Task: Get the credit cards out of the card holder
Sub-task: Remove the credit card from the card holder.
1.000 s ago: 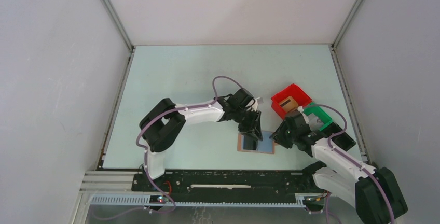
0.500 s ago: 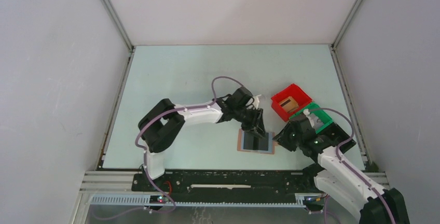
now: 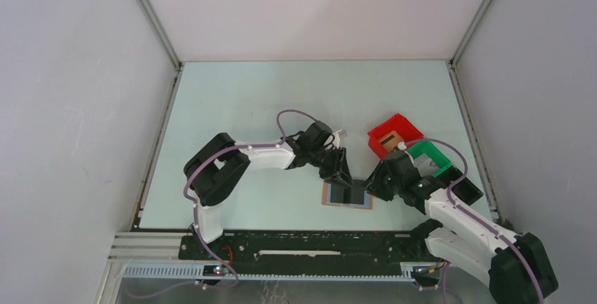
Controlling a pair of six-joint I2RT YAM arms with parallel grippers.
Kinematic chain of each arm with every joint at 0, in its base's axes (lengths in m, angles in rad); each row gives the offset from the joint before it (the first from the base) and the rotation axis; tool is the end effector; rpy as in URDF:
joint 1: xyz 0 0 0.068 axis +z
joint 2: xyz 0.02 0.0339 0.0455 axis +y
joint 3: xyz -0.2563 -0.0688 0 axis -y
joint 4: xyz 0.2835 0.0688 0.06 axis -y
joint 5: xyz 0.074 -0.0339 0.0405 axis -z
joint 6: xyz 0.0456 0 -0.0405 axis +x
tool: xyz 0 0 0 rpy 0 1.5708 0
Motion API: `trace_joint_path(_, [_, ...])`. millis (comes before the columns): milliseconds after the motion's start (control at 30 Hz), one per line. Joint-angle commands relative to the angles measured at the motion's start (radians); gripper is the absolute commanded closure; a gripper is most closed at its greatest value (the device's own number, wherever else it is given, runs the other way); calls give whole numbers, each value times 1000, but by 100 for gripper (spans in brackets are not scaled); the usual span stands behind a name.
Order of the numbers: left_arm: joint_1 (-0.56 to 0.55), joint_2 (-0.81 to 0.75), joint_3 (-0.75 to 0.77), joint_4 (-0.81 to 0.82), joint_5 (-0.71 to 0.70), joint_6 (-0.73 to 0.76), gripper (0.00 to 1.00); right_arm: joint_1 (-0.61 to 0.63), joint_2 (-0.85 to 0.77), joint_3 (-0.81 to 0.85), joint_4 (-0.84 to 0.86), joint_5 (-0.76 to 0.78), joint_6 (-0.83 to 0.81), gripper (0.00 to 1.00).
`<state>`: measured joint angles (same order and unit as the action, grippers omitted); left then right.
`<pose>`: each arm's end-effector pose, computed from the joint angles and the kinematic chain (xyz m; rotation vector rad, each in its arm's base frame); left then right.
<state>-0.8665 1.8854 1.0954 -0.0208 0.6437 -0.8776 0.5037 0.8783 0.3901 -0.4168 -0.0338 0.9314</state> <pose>0.2495 -0.3359 0.1180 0.3529 2.7672 -1.4387 0.1821 0.1021 0.1367 0.5353 2.5363 0.6223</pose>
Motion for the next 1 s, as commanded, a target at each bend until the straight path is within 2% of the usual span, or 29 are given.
trace_joint_path(0, [-1,36,6,61,42,-20,63,11,57,30,80,-20,-17,57])
trace_joint_path(300, [-2,106,-10,101,42,-43,64,11,118,15,90,-1,-17,58])
trace_joint_path(567, [4,114,1,-32,-33,5,64,11,63,10,86,0,-17,58])
trace_joint_path(967, [5,122,7,-52,-48,11,64,13,123,-25,100,15,-13,58])
